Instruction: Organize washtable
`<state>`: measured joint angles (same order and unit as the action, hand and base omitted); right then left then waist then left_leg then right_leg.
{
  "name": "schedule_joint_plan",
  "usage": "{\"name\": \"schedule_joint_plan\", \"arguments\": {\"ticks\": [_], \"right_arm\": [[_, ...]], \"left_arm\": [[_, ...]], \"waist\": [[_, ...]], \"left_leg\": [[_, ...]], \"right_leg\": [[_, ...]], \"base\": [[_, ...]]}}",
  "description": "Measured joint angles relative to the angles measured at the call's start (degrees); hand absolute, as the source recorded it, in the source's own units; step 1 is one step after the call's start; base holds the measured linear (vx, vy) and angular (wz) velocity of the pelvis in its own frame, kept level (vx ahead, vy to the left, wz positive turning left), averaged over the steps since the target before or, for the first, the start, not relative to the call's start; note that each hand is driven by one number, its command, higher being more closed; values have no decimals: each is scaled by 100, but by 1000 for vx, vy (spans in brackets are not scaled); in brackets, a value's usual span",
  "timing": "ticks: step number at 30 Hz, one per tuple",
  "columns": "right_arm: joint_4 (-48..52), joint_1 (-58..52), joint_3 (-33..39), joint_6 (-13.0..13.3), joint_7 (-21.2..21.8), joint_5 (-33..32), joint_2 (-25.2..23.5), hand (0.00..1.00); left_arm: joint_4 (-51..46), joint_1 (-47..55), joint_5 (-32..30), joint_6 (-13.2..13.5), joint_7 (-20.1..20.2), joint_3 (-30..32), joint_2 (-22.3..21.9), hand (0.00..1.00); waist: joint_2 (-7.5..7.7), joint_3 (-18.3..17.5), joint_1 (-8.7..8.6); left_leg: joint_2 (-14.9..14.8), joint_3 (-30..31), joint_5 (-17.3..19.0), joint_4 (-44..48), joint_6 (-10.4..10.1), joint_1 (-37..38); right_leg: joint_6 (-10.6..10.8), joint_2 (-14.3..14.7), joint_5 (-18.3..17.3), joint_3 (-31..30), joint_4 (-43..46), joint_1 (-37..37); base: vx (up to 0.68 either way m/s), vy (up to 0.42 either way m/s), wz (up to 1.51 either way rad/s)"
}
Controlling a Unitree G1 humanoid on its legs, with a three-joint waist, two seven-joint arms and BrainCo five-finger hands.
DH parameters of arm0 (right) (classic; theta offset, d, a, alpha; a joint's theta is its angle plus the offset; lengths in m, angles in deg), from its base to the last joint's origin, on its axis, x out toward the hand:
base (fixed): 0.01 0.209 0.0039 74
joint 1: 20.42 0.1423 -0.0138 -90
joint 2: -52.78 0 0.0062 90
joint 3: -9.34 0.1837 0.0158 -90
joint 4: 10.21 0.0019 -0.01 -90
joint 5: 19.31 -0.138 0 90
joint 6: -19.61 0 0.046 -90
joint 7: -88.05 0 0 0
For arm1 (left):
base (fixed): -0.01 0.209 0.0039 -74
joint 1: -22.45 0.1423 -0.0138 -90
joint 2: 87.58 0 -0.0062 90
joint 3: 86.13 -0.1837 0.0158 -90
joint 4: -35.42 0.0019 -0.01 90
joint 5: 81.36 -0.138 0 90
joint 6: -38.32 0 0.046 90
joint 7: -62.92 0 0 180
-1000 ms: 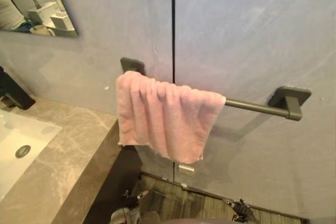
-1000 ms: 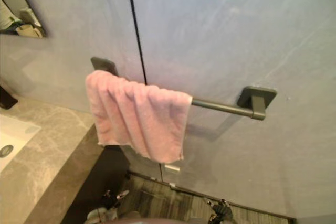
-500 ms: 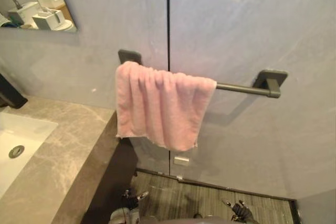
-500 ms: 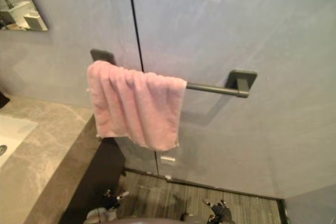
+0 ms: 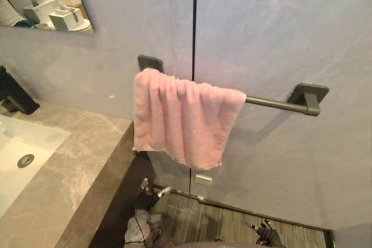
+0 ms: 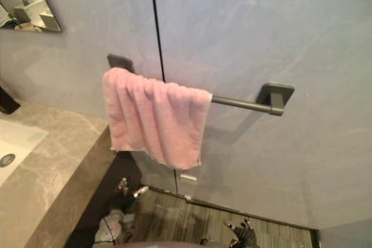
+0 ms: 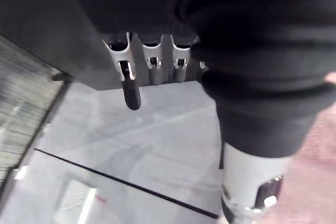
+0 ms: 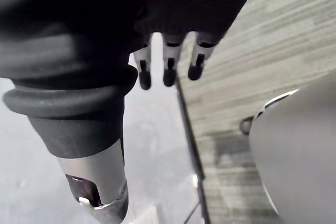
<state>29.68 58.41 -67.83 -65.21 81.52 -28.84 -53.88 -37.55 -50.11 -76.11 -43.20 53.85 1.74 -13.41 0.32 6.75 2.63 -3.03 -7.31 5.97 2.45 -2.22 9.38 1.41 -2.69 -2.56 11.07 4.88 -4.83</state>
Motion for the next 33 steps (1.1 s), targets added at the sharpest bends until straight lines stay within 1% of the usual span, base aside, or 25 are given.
{"name": "schedule_joint_plan", "arguments": {"ticks": [1, 3, 6, 8, 10, 17, 20, 23, 27, 28, 30, 33], "right_arm": [[4, 0, -19, 1, 0, 8, 2, 0], [26, -17, -126, 1, -2, 15, 15, 0], [156, -109, -262, 5, 1, 65, 32, 0], [171, -137, -293, 14, 0, 67, 26, 0], [203, -190, -385, 50, -3, 67, 56, 0], [202, -210, -470, 62, -5, 68, 72, 0], [201, -229, -493, 62, -7, 68, 50, 0], [201, -233, -497, 62, -5, 68, 45, 0], [199, -275, -497, 61, 2, 77, 60, 0], [190, -282, -497, 56, 6, 117, 66, 0], [187, -286, -497, 51, 22, 119, 89, 0], [141, -268, -481, 44, 34, 121, 143, 0]], "left_arm": [[-110, 14, 23, 26, -5, -1, -6, 0], [-649, 67, 68, 79, -105, -7, -17, 0], [-1331, 104, 49, 152, -137, -7, -58, 0], [-1671, 108, -56, 206, -251, -7, -107, 0], [-1930, 107, -169, 210, -391, -9, -182, 0], [-2261, 127, -625, 208, -741, -7, -366, 0], [-2470, 127, -674, 209, -874, -3, -405, 0], [-2616, 110, -714, 209, -886, -4, -404, 0], [-2614, -46, -697, 206, -846, -1, -324, 0], [-2606, -153, -693, 206, -828, 7, -255, 0], [-2556, -270, -693, 197, -808, 14, -161, 0], [-2487, -469, -693, 193, -716, 62, 21, 0]], "waist": [[0, 0, 1], [17, -9, 5], [61, -20, 14], [80, -24, 43], [88, -49, 126], [146, -105, 137], [187, -134, 138], [194, -143, 137], [171, -250, 138], [151, -340, 135], [116, -379, 124], [39, -452, 115]], "left_leg": [[3, 0, 1, 0, 0, 16], [7, 11, 14, 13, 14, 47], [8, 63, 56, 87, 26, 4], [2, 80, 162, 227, 28, -13], [-1, 89, 250, 382, 28, -78], [11, 96, 260, 460, 30, -184], [13, 94, 260, 461, 30, -184], [13, 94, 265, 460, 34, -185], [11, 98, 278, 456, 29, -227], [7, 108, 273, 449, 32, -267], [6, 118, 273, 437, 33, -258], [-3, 118, 232, 337, 28, -254]], "right_leg": [[10, -7, -19, 7, 14, -11], [18, -42, -106, 69, 125, -21], [17, -66, -200, 124, 242, 5], [5, -92, -312, 142, 411, 12], [14, -115, -413, 156, 547, 55], [11, -138, -421, 171, 602, 139], [11, -140, -421, 170, 602, 140], [11, -141, -421, 167, 608, 139], [11, -138, -421, 161, 608, 176], [7, -133, -412, 156, 593, 222], [7, -128, -403, 149, 562, 218], [-4, -67, -260, 130, 327, 166]], "base": [[25, 16, 5], [5, 9, 11], [-17, -3, 13], [-31, -6, 8], [-28, -1, 5], [-2, -2, 2], [0, 0, 0], [-12, -1, 0], [-17, -2, 0], [0, 0, 0], [0, -6, -2], [8, -3, -6]]}}
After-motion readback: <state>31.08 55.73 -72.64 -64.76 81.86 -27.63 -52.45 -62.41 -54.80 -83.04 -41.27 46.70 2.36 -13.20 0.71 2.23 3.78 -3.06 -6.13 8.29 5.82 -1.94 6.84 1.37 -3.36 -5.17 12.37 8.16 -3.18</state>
